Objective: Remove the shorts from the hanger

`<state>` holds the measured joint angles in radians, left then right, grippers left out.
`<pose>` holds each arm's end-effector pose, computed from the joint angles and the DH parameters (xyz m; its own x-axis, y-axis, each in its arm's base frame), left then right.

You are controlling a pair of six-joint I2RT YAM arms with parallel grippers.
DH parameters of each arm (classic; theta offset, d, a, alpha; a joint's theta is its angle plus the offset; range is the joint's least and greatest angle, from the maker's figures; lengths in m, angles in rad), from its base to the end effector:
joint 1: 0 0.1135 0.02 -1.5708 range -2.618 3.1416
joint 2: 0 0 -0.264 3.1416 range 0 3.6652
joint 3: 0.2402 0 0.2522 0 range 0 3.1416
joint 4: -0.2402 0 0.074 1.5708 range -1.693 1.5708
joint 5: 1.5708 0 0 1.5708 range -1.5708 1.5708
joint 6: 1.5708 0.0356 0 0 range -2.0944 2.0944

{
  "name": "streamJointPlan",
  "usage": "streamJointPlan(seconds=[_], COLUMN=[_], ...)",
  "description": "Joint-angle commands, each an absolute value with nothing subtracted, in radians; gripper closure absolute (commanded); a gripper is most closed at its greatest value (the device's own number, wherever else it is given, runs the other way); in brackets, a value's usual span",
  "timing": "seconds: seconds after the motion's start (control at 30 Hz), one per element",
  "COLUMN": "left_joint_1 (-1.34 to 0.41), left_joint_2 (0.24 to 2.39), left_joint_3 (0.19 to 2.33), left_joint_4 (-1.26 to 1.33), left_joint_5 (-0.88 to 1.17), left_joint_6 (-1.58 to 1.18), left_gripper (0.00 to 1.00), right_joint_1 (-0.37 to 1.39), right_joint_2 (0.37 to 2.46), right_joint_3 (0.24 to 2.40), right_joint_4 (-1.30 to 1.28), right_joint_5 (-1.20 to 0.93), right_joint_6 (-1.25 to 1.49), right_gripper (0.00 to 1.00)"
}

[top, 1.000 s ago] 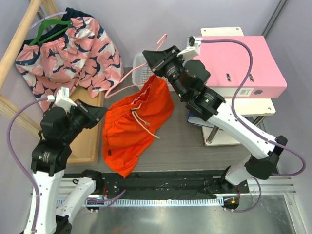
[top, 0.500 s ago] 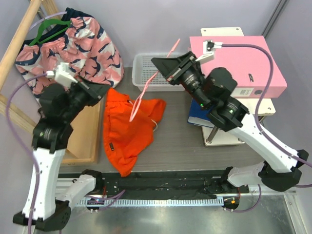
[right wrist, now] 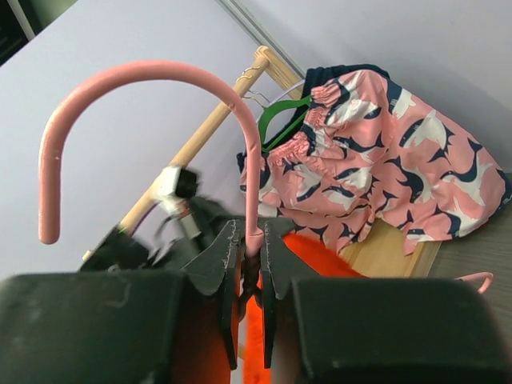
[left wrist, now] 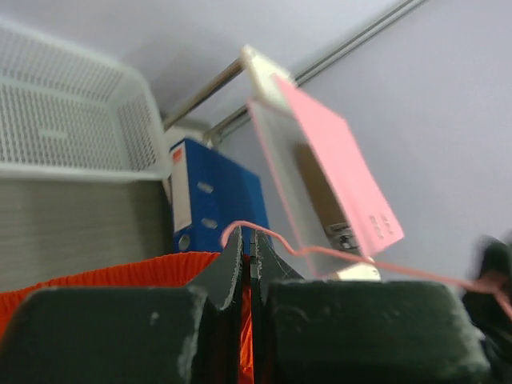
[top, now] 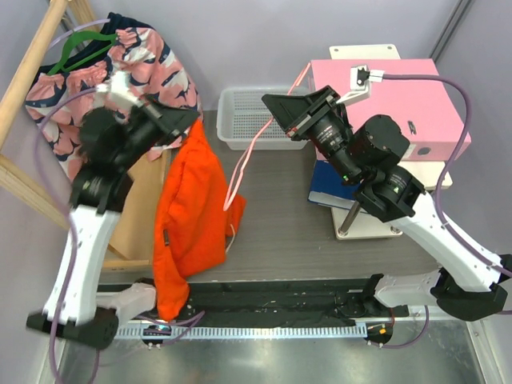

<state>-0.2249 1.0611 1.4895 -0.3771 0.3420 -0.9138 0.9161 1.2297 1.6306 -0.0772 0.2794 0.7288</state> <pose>0.1889 -0.0555 0.5058 -0.3944 -0.6750 -0.6236 0.3673 0.5062 -0.7803 0.1517 0.1815 0.5475 -0.2573 0.7161 -0.6488 -0.5790 0.4233 0.6968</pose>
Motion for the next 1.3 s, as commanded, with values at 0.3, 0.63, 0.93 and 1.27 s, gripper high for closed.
streamJointPlan(seconds=[0.3,0.63,0.93,1.27], left_joint_1=[-0.445,-0.465,-0.672,-0.764], left_joint_2=[1.35,1.336,1.259,1.505], left_joint_3=[1.508,1.298,1.102,1.16], left_joint_4=[-0.362,-0.624,-0.666,-0.666], left_joint_5=[0.167,-0.09,-0.388,-0.445], left_joint_6=[-0.816,-0.574,-0.54,-0.417], left_gripper=[1.0,0.94,0.0,0.0], right_joint_1=[0.916,0.914,0.914,0.916], right_joint_2=[1.123,1.144,1.106,1.046], right_joint_3=[1.58,1.578,1.574,1.529], right_joint_4=[-0.063,-0.077,-0.1,-0.144], right_joint_5=[0.334,0.259,0.282,0.325], right_joint_6=[0.617,0.603,0.551,0.54], right_gripper=[0.99,0.99,0.99,0.99])
